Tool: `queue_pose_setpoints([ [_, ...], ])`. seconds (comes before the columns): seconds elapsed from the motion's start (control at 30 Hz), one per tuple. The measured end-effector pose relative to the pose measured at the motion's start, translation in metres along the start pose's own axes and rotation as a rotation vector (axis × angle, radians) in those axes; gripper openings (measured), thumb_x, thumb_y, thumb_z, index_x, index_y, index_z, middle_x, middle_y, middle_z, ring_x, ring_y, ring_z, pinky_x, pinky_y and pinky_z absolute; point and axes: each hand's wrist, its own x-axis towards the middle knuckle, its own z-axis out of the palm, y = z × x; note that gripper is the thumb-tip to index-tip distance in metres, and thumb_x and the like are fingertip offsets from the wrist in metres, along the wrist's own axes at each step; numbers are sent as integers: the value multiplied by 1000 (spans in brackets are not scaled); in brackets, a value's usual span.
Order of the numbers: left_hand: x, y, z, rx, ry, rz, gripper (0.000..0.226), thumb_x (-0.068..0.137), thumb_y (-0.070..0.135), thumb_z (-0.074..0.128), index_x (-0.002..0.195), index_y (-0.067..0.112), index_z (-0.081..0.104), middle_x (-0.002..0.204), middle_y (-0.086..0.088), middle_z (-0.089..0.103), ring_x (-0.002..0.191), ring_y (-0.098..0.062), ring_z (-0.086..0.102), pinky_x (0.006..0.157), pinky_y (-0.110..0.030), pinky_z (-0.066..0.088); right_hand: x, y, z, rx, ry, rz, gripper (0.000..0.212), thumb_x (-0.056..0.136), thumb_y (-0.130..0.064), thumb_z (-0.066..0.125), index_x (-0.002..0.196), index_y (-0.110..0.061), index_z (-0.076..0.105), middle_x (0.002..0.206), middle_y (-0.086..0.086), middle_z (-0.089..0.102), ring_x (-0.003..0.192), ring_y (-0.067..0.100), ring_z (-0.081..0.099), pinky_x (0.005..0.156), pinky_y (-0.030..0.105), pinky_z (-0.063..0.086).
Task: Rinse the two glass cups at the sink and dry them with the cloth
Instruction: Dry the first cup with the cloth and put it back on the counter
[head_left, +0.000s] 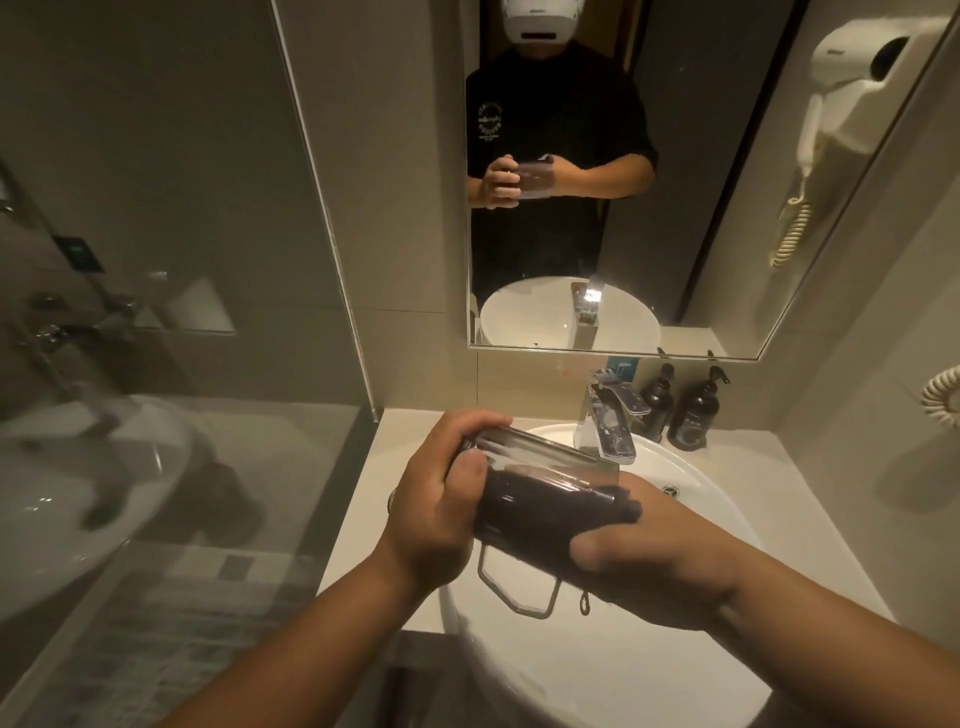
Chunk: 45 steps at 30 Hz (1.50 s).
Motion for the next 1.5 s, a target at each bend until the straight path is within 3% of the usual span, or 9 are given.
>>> queue_pose_setpoints([
  [0.23, 5, -12, -5, 116, -72, 258, 60, 95, 68, 36, 121, 17, 56, 121, -1, 60, 112, -25, 62, 95, -31, 53, 2, 14, 5, 634, -147, -101, 51, 91, -1, 52, 140, 2, 42, 138, 28, 48, 130, 43, 43, 114, 49, 31],
  [0.4, 5, -29, -12, -158, 140, -14, 33, 89, 46, 48, 111, 30, 66, 111, -3, 68, 100, -25, 66, 81, -42, 58, -9, 6, -9, 702, 226, -194, 70, 60, -8, 88, 123, 4, 60, 125, 28, 60, 109, 37, 64, 91, 42, 54],
  [0.53, 12, -26, -15, -702, 524, -759, 35, 101, 41, 43, 107, 16, 66, 114, -17, 71, 87, -26, 69, 71, -40, 60, -21, -14, -35, 408, 432, -427, 53, 84, -5, 57, 135, 4, 48, 135, 30, 52, 125, 41, 51, 108, 51, 37],
  [0.63, 8, -22, -5, -882, 562, -969, 48, 100, 53, 44, 121, 15, 65, 119, -20, 71, 93, -33, 70, 70, -45, 61, -17, -3, -28, -75, 678, -487, 45, 83, -10, 53, 125, -20, 64, 116, 8, 70, 109, 25, 64, 90, 37, 51],
  [0.73, 1, -13, 18, -928, 453, -1015, 55, 95, 63, 47, 121, 19, 67, 116, -21, 72, 98, -38, 71, 71, -48, 61, -4, 19, -4, -724, 698, -558, 40, 86, -18, 57, 122, -33, 62, 116, -13, 68, 110, 5, 61, 90, 17, 46],
  [0.9, -15, -10, 29, -847, 204, -951, 63, 97, 62, 40, 119, 12, 73, 122, -23, 70, 122, -42, 62, 104, -52, 48, 15, 48, 2, -1262, 606, -690, 43, 89, -30, 57, 128, -14, 54, 141, 9, 49, 135, 18, 41, 110, 25, 36],
  [1.27, -9, -17, 9, -669, -47, -881, 67, 86, 45, 53, 139, 4, 52, 129, -22, 66, 103, -33, 70, 75, -39, 57, 12, 30, -3, -1166, 492, -511, 37, 77, -53, 58, 103, -27, 55, 158, -15, 14, 148, 10, 9, 109, 33, 30],
  [1.37, -6, -20, 15, -653, -34, -863, 70, 94, 62, 38, 138, 10, 55, 129, -19, 68, 115, -37, 67, 101, -53, 49, 15, 28, 1, -1211, 508, -475, 43, 81, -48, 57, 119, -28, 48, 161, -13, 7, 144, 7, 21, 104, 32, 42],
  [1.5, -2, -15, 26, -672, 51, -819, 84, 71, 74, 51, 135, 20, 59, 122, -15, 72, 117, -35, 67, 113, -55, 41, 19, 35, 3, -1431, 500, -438, 71, 87, -40, 47, 150, -22, 20, 162, -2, 8, 149, 16, 11, 114, 27, 21],
])
